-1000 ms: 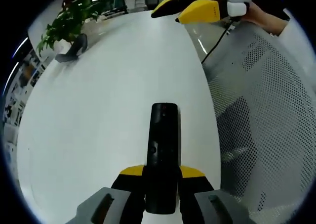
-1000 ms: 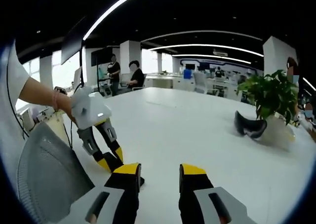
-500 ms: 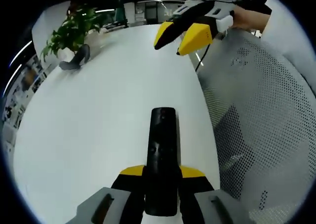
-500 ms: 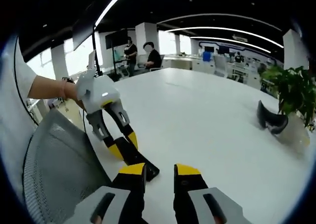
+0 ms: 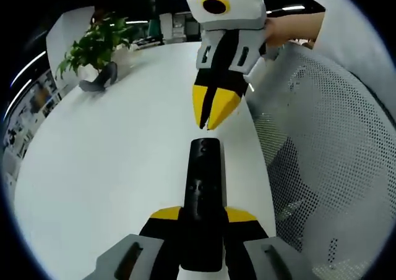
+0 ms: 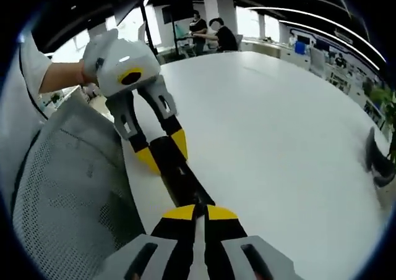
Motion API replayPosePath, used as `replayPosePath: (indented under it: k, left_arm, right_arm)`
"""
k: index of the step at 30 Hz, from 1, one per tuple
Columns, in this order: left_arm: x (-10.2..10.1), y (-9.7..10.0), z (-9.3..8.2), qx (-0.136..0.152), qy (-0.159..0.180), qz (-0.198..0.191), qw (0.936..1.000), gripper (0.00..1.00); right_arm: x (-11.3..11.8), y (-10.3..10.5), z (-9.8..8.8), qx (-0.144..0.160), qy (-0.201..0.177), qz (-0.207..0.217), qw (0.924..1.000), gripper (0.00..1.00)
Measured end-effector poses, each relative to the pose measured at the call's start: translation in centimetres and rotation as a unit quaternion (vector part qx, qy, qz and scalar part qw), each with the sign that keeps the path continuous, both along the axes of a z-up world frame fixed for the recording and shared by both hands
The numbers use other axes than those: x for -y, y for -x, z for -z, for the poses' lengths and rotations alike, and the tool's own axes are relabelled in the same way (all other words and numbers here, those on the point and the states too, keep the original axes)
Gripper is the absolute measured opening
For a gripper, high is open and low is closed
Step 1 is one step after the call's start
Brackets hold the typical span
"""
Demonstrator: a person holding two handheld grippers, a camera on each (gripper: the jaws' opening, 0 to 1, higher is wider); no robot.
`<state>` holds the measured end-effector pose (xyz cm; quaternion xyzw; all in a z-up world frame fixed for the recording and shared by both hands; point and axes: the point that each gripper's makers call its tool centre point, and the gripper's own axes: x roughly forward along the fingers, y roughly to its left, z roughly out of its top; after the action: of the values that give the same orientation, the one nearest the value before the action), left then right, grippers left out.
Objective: Press the specified remote control buttons in sequence, fully releasing each button before pressing the next.
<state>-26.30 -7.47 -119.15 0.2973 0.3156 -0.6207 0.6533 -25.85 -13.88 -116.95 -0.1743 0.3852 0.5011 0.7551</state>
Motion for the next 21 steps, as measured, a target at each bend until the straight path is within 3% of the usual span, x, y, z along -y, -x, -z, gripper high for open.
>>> replayPosePath:
  k: [13,15,18,21]
  left_arm:
    - [0.0,-0.1,0.0,-0.001,-0.001,-0.002,1.0000,0.24]
    - [0.0,-0.1,0.0,-0.001,0.000,-0.003,1.0000,0.24]
    - [0.1,-0.1,0.0,-0.001,-0.009,-0.002,1.0000,0.24]
    - [0.2,-0.1,0.0,-0.001,-0.023,0.000,0.9997,0.24]
  right_arm:
    - [-0.6,0.0,0.7,-0.006,0.029,-0.054,0.9981,0.00]
    - [-0.5,0.1,1.1,0.007,0.045,-0.072,0.9964,0.00]
    - [-0.5,0.1,1.0,0.002,0.057,-0.074,0.9956,0.00]
    - [-0.4,0.2,1.2,0.016,0.102,-0.101,0.9896,0.00]
